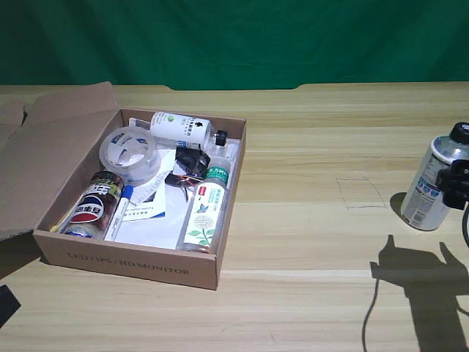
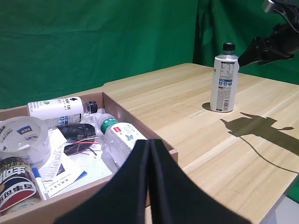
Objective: Place the white bottle into the box.
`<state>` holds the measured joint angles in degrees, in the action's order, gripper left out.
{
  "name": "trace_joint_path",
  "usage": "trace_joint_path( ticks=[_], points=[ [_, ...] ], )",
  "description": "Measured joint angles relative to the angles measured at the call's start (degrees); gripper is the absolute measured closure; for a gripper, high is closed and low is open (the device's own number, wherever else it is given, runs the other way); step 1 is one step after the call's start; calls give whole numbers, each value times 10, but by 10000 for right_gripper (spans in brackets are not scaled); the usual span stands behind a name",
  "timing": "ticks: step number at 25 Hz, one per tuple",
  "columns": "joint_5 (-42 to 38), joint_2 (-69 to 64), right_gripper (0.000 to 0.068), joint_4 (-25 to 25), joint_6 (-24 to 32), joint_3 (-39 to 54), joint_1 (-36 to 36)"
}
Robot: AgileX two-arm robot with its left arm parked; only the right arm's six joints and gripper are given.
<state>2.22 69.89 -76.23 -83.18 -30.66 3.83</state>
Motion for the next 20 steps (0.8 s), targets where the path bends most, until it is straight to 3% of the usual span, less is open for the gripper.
trace_joint_path(
  ticks=[20],
  points=[
    [22,154,61,-2,-2,-90,0]
  ],
)
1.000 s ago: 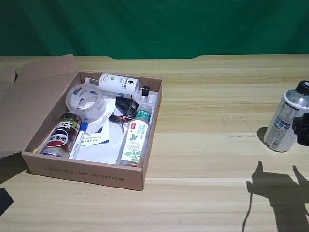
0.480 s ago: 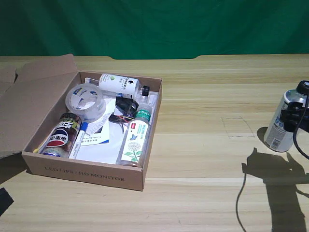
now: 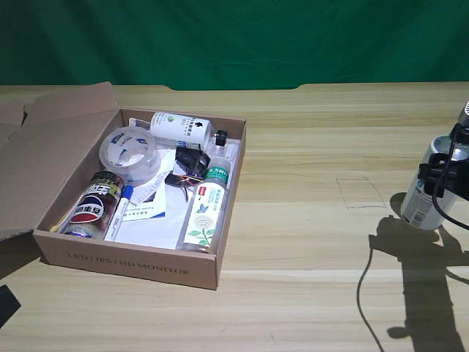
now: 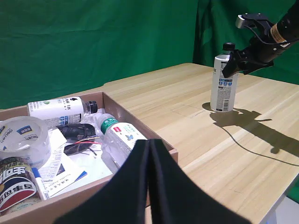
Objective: Place the white bottle into the box.
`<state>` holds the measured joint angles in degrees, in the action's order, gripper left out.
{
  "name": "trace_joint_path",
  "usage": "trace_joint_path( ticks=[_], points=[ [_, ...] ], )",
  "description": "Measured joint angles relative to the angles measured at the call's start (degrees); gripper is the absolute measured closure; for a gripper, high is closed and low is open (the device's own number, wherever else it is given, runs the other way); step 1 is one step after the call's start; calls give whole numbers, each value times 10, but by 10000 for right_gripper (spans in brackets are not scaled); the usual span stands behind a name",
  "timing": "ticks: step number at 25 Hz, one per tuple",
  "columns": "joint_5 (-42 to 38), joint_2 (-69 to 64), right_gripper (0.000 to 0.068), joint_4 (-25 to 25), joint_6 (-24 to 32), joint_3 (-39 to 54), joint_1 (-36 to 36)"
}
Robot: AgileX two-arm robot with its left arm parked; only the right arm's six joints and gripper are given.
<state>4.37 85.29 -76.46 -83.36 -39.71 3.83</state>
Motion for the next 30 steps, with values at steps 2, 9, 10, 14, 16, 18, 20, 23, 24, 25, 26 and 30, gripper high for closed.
trace_joint_path(
  ticks=[2,9,10,14,16,18,20,23,24,25,26,30],
  points=[
    [1,11,61,0,0,-5,0],
    [1,49,65,-3,0,-18,0],
    [2,56,66,-5,0,-21,0],
    [9,72,66,-10,0,-37,0],
    [16,82,67,-16,0,-47,0],
    [19,92,69,-23,0,-57,0],
    [22,102,71,-26,0,-64,0],
    [24,119,87,-28,0,-73,0],
    [26,124,99,-31,0,-75,0],
    [26,128,118,-33,0,-78,0],
    [27,130,137,-37,0,-80,0],
    [30,139,162,-59,-2,-85,0]
  ],
)
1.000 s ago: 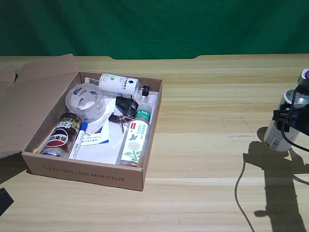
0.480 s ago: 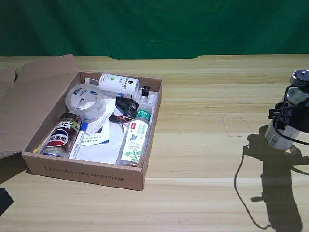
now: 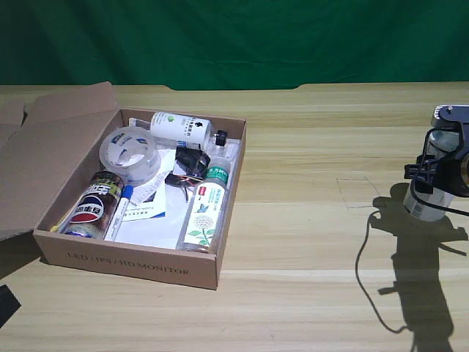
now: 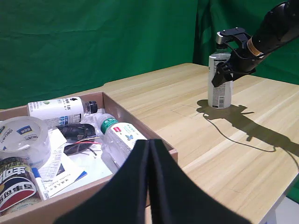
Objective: Place the white bottle into the box.
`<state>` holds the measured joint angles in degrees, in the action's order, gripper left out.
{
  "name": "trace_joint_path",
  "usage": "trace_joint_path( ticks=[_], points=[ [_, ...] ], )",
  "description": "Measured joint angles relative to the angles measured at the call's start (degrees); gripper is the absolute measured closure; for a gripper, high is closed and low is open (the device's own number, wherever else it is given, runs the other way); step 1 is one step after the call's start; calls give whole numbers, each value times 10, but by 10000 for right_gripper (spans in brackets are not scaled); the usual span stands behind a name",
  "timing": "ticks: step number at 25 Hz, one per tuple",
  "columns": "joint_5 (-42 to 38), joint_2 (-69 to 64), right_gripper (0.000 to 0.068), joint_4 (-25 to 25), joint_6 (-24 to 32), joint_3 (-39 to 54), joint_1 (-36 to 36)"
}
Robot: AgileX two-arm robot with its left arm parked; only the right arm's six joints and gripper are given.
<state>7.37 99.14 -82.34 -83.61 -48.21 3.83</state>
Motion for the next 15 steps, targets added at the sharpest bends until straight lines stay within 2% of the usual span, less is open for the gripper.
trace_joint_path(
  ticks=[8,12,15],
  points=[
    [-19,-7,162,-29,-3,1,1],
    [-110,-34,162,-34,-2,12,-5],
    [-193,-77,162,-43,-3,12,-55]
  ],
)
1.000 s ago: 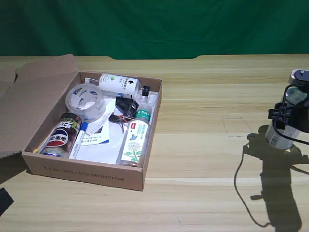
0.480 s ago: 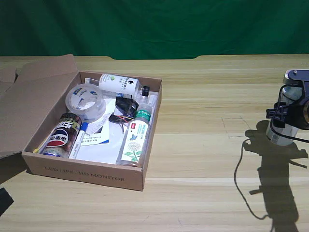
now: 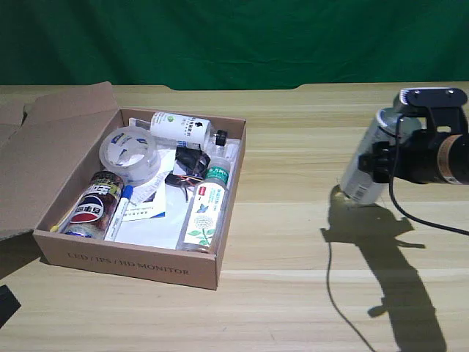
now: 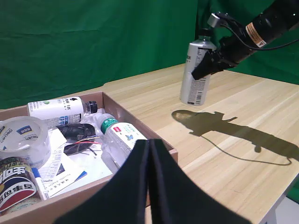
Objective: Place the white bottle into the box.
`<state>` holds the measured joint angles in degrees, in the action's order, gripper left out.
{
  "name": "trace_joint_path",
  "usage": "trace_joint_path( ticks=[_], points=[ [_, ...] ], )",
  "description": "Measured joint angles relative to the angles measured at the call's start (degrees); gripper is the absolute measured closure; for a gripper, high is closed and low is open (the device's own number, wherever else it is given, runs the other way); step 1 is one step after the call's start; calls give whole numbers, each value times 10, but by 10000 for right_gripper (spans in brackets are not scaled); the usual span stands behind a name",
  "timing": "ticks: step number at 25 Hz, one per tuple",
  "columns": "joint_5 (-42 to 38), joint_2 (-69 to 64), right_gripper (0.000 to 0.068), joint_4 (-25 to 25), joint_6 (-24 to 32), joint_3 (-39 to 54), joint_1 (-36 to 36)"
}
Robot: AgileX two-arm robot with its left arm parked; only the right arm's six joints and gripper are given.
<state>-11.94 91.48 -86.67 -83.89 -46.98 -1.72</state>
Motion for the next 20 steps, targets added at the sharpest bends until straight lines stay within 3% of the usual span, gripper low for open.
trace_joint_path(
  ticks=[6,11,17,20],
  points=[
    [-83,-30,162,-23,-61,-35,-141],
    [-86,-3,162,-29,-100,-124,-246],
    [-78,98,162,-33,-149,-226,-301],
    [-77,153,162,-70,-182,-271,-318]
  ],
)
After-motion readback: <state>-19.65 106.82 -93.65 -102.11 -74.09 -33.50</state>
